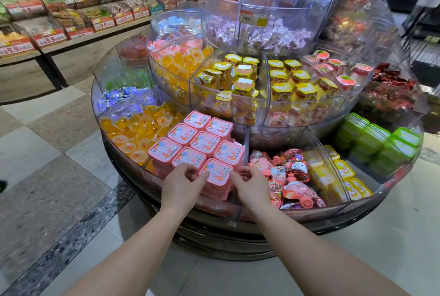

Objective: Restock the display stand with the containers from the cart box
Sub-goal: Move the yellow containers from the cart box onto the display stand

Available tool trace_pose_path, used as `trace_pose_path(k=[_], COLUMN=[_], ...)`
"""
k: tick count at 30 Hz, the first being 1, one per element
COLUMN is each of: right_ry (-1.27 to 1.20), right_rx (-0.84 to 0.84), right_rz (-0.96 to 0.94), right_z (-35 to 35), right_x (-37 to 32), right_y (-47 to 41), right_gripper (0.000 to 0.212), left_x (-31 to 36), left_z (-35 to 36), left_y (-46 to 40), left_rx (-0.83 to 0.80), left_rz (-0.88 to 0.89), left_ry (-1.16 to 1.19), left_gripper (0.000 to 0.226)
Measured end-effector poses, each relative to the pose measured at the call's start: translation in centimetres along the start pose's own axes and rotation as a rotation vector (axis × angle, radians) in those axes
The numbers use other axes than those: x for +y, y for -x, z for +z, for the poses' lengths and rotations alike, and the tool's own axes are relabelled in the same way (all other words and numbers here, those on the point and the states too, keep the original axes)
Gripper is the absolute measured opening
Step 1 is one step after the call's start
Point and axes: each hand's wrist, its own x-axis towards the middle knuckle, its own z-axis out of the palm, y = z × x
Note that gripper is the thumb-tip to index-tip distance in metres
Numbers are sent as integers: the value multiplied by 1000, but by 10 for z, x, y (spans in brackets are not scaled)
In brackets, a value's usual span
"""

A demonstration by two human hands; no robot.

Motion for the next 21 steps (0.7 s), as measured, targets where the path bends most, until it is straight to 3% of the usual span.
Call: trace_pose_path(k=[3, 8, 13, 21], right_ry=[133, 468, 633, 704], right_rx=[-9, -12, 130, 333], right_rz=[-90, -221, -257, -230], right_z=[-23, -81, -181, -384], right_x=[-13, -22, -4, 45], right_y=[-6, -29, -48, -70], right_gripper=[31, 55, 56, 56], left_x=[29, 81, 152, 276], left_z=[7, 53, 128, 274], left_y=[-10, -26, -9, 49], left_rx=[4, -146, -125, -99], left_rz=[122, 267, 433, 649], left_ry=[-86, -437, -701, -731], left_gripper=[29, 56, 57, 59])
